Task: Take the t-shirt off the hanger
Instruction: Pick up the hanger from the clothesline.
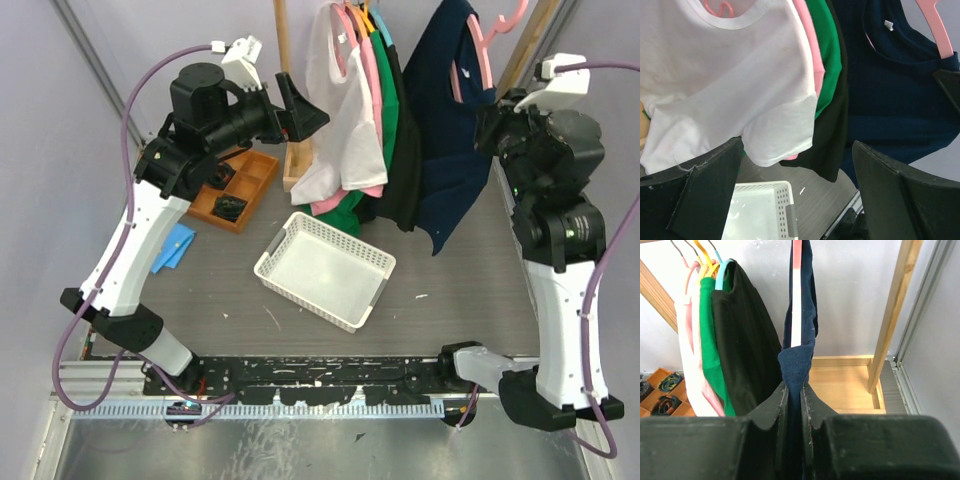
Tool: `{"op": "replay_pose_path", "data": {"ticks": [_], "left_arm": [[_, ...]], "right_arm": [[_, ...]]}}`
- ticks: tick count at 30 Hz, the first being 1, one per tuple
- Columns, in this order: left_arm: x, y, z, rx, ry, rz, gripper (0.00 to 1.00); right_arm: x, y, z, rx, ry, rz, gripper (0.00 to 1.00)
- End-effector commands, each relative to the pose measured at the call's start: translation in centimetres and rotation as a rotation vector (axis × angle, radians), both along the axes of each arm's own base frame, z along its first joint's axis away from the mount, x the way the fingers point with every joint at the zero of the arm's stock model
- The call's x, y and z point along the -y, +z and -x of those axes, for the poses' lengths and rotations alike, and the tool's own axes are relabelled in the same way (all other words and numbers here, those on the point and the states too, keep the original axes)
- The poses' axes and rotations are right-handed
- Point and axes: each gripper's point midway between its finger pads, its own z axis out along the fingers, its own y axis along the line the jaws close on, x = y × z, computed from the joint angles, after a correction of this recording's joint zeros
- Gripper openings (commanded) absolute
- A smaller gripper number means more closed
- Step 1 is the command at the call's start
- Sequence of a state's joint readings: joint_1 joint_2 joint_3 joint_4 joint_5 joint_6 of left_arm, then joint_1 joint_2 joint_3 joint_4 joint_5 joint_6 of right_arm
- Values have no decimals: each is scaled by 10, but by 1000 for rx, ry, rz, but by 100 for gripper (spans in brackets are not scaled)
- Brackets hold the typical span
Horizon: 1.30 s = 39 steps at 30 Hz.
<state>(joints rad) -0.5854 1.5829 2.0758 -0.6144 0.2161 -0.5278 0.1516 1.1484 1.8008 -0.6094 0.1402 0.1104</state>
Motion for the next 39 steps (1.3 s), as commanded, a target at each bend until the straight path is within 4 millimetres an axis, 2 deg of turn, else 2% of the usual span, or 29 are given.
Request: {"op": "replay_pose_path", "data": {"ticks": [1, 8, 13, 18, 27, 29, 33, 39], "left_arm": [[12, 17, 12, 46, -54, 27, 98], [26, 24, 22, 68, -81, 42, 98], [38, 28, 29, 81, -105, 49, 98], [46, 27, 35, 86, -120, 45, 98], [51, 26, 40, 91, -123, 39, 98], [51, 26, 41, 92, -124, 38, 98], [51, 26, 42, 95, -124, 35, 98], [53, 31, 40, 112, -127, 35, 98]], "right_arm": [[15, 58, 44, 184, -50, -21, 1], [24, 85, 84, 273, -66, -42, 1], [42, 103, 114, 345, -139, -58, 1], [50, 116, 133, 402, -167, -66, 1], [66, 152, 162, 558, -235, -88, 1], [68, 159, 166, 581, -250, -67, 1], [60, 160, 158, 553, -210, -41, 1], [38, 136, 146, 478, -89, -83, 1]]}}
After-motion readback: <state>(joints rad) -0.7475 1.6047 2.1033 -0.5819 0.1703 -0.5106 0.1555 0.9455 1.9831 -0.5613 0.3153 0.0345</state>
